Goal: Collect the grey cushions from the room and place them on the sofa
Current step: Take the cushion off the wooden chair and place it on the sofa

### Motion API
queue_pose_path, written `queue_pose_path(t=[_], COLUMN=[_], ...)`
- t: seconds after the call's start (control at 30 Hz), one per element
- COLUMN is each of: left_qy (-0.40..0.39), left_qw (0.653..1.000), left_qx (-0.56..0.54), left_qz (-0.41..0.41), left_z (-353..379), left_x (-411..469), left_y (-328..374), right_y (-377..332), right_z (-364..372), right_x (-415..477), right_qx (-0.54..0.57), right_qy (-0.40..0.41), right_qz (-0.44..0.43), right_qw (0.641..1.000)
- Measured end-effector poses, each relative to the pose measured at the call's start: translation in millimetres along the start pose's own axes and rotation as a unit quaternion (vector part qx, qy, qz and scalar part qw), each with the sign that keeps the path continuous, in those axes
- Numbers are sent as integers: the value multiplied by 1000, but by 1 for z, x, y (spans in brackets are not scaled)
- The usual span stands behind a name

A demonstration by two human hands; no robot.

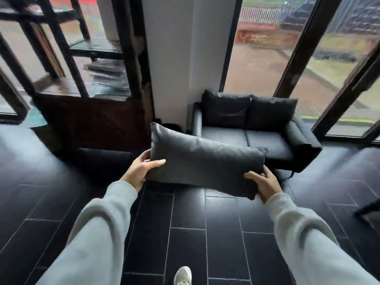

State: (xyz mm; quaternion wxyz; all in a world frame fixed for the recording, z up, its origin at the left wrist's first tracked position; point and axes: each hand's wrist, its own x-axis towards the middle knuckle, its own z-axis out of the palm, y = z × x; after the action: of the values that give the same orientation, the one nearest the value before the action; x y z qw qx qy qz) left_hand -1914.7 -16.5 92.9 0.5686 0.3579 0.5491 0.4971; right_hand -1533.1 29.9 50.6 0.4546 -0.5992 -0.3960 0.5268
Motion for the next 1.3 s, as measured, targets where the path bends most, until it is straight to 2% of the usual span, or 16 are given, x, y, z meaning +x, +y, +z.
queue_pose_path(t=[0.1,0.27,0.5,0.63,0.97,1.13,1.3], left_qy=[3,-27,-67,-56,139,197,256], left_qw=[1000,999,994,993,987,975,949], left_qx=[-15,38,91,106,65,17,-54], left_qz=[-4,-15,-10,-4,-46,-104,-176], left_z=[39,96,207,275,383,396,390], left_x=[74,189,320,390,538,591,662], left_y=[15,39,61,55,50,44,21], right_y=[-29,-75,-97,-100,-150,-171,-174], right_z=[-14,-40,-116,-159,-216,-196,-147], right_x=[55,143,259,343,566,670,777], right_qx=[31,15,-14,-37,-76,-122,-182], right_qy=[45,157,195,177,68,16,25], right_qz=[-7,-35,-3,2,28,38,59], right_qw=[998,987,981,983,994,992,981])
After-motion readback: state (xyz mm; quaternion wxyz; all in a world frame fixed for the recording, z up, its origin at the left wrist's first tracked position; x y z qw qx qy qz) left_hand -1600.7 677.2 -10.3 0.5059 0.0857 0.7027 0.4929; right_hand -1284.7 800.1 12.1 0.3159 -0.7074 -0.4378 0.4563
